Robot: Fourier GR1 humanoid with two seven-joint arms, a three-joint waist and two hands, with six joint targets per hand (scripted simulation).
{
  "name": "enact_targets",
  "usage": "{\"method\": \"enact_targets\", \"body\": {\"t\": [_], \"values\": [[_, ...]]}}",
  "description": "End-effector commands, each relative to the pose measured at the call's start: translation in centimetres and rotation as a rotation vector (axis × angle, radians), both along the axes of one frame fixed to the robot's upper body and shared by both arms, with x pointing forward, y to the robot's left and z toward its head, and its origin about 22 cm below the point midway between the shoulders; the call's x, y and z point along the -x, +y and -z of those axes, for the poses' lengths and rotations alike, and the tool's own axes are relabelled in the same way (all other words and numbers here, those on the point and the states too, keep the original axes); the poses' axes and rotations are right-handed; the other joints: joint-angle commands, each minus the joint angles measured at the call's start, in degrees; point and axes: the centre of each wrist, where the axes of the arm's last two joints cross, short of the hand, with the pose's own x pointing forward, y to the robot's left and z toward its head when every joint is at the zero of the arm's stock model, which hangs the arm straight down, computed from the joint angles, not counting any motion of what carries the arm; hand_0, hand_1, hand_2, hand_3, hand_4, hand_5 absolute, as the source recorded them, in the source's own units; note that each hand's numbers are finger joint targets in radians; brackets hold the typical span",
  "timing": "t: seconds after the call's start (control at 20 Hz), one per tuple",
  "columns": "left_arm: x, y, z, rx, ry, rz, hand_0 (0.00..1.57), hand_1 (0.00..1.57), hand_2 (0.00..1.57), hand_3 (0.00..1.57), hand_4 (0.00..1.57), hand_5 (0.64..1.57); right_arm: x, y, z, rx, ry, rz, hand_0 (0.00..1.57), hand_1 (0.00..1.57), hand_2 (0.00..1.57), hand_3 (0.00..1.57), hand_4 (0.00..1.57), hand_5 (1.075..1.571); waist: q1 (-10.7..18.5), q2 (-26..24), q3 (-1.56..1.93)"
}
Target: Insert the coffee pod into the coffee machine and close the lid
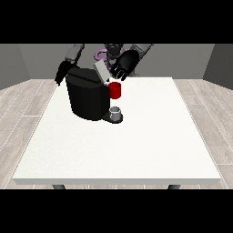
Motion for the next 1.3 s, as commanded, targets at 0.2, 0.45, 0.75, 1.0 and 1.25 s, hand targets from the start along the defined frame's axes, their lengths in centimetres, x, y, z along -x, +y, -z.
{"method": "enact_targets", "body": {"t": [0.2,0.45,0.75,1.0,1.25], "values": [[-0.2,-0.2,-0.3,0.013,-0.002,0.000,1.25,1.25,1.29,1.24,0.45,1.571,-0.5,-1.2,-0.8,0.004,-0.011,0.033,0.00,0.00,0.00,0.00,0.12,1.571,-0.1,2.0,0.00],[-0.2,-1.2,0.0,-0.014,-0.006,0.040,1.21,1.21,1.25,1.22,0.43,1.571,-0.3,-2.9,1.1,-0.003,0.004,0.069,0.00,0.00,0.00,0.00,0.00,1.571,1.9,2.9,0.02],[-0.3,-4.0,-0.6,-0.038,0.010,0.078,1.17,1.17,1.24,1.20,0.42,1.571,-2.1,-2.7,-1.0,-0.005,0.022,0.098,0.00,0.00,0.00,0.00,0.03,1.571,2.9,2.1,0.01],[-0.4,0.3,-1.2,0.007,-0.051,0.022,1.23,1.23,1.26,1.20,0.41,1.571,-0.8,0.4,-1.9,-0.001,-0.023,0.035,0.00,0.00,0.00,0.00,0.10,1.571,-0.9,3.1,-0.02],[-0.3,0.8,-1.2,0.005,-0.040,0.012,1.21,1.21,1.24,1.20,0.35,1.571,-0.7,-2.0,-0.6,-0.030,0.021,0.064,0.00,0.00,0.00,0.00,0.00,1.571,-0.1,1.9,0.00]]}}
